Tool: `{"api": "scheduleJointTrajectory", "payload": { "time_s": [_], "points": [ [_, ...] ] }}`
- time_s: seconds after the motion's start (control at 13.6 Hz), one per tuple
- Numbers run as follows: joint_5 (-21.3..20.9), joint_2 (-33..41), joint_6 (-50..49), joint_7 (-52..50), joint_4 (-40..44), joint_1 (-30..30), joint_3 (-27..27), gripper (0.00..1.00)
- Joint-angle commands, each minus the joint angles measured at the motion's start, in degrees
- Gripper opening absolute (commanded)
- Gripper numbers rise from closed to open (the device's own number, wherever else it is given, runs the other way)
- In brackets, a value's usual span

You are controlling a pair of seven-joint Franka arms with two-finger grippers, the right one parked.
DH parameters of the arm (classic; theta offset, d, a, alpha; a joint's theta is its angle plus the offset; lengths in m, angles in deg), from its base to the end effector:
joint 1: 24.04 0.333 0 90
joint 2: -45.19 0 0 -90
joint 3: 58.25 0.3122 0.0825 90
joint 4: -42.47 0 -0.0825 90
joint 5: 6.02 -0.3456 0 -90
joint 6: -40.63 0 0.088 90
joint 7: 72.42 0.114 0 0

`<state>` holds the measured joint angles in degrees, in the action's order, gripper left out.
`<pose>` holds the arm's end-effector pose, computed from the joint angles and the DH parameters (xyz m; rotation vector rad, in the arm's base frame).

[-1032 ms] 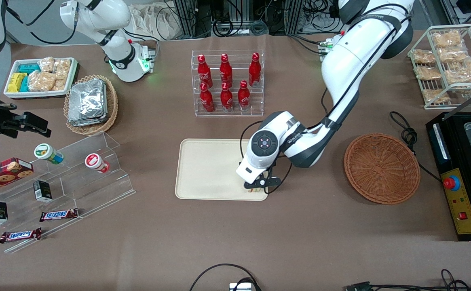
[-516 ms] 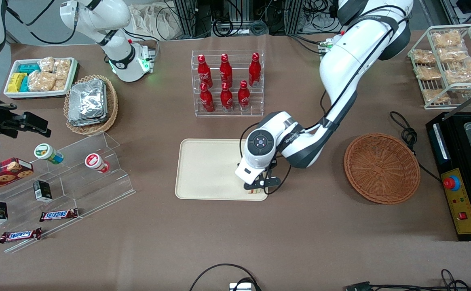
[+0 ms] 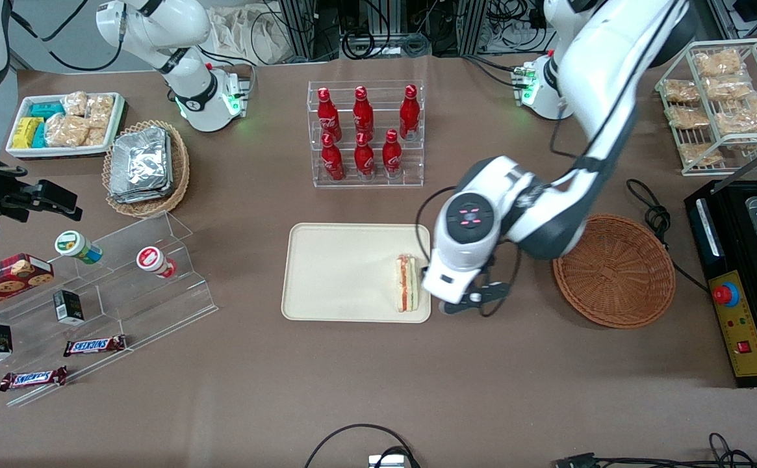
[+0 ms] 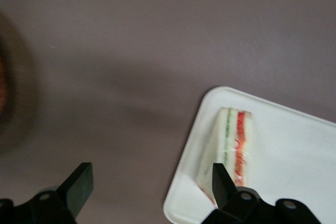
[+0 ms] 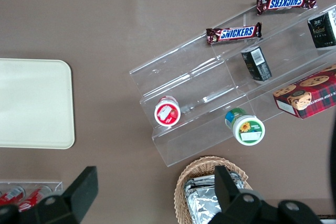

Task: Place sandwich from basket to tray

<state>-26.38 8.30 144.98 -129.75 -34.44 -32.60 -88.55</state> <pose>0.5850 -0.3314 0.3815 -3.0295 -0.4526 0.0477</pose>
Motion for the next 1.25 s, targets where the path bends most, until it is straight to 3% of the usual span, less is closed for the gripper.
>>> {"api": "scheduleJointTrajectory", "payload": {
  "time_s": [0.0, 0.22, 0.52, 0.81, 1.18],
  "points": [
    [3.2, 10.1, 0.8, 2.9, -10.8, 5.5, -1.0, 1.00],
    [8.3, 16.3, 0.2, 11.1, -13.3, 6.7, 2.1, 1.00],
    [16.5, 29.0, 0.3, 30.2, -24.1, 5.8, 13.0, 1.00],
    [16.9, 33.9, -5.6, 49.0, -26.0, 6.4, 19.9, 1.00],
    [17.2, 30.6, -12.0, 57.5, -16.2, 6.7, 22.4, 1.00]
  ]
}}
